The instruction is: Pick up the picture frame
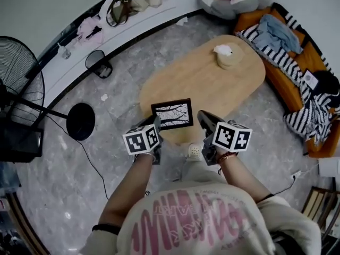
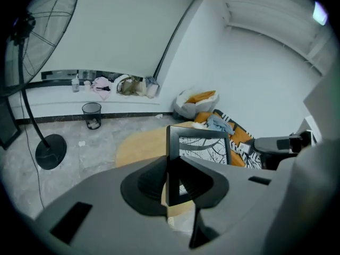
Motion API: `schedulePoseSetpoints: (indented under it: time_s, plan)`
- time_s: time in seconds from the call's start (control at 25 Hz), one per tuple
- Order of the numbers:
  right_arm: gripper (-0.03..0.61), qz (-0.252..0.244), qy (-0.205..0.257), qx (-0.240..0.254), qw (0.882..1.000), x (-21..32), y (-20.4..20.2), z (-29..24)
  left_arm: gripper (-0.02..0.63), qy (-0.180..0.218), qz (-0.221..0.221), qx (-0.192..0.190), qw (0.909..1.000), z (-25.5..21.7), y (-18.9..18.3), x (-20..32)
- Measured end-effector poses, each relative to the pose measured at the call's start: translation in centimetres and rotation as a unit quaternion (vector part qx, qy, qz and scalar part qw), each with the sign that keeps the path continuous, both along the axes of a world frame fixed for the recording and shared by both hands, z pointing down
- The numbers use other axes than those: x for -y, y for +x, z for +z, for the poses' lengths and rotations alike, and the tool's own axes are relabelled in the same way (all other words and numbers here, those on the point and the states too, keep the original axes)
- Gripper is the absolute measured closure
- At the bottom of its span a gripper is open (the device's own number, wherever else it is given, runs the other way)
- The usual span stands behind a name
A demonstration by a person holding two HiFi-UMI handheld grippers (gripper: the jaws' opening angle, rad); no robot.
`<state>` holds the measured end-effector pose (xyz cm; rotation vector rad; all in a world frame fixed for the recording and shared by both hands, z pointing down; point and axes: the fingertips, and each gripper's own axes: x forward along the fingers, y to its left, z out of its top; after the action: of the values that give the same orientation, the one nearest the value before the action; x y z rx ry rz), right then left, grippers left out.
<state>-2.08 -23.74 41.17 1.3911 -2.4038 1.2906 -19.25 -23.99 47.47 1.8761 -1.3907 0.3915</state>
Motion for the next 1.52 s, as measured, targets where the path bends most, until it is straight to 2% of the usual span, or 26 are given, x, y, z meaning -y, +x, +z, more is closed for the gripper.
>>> schedulePoseSetpoints:
  time_s: [0.24,0.52,0.84,1.08,1.28,1.52]
  plan:
    - [0.574,-0.011,0.063,-0.003,0.998,-0.9,-2.2,-6.4,0.539,0.058,-0.025,-0.015,0.9979,-5.9,-2.0,-1.2]
    - [0.574,-0.028,0.144,0.01,0.989,-3.3,-3.9,-14.1,0.539,0.149,-0.032,-0.015,0.9882,-13.5,-3.2,-2.6]
    - [0.574,-0.041,0.243,-0.026,0.969,-7.0,-6.6,-20.7,0.54,0.229,-0.028,-0.017,0.973,-20.2,-4.7,-5.5]
    - [0.574,-0.035,0.306,-0.062,0.949,-10.0,-7.6,-24.0,0.54,0.267,-0.024,-0.016,0.9632,-23.2,-5.6,-8.3]
    - [0.574,-0.026,0.328,-0.088,0.94,-12.5,-7.1,-25.1,0.54,0.291,-0.019,-0.006,0.9565,-24.9,-5.4,-10.7]
    - [0.574,-0.02,0.314,-0.1,0.944,-14.4,-5.8,-24.1,0.54,0.291,-0.015,-0.004,0.9567,-24.8,-4.6,-12.9]
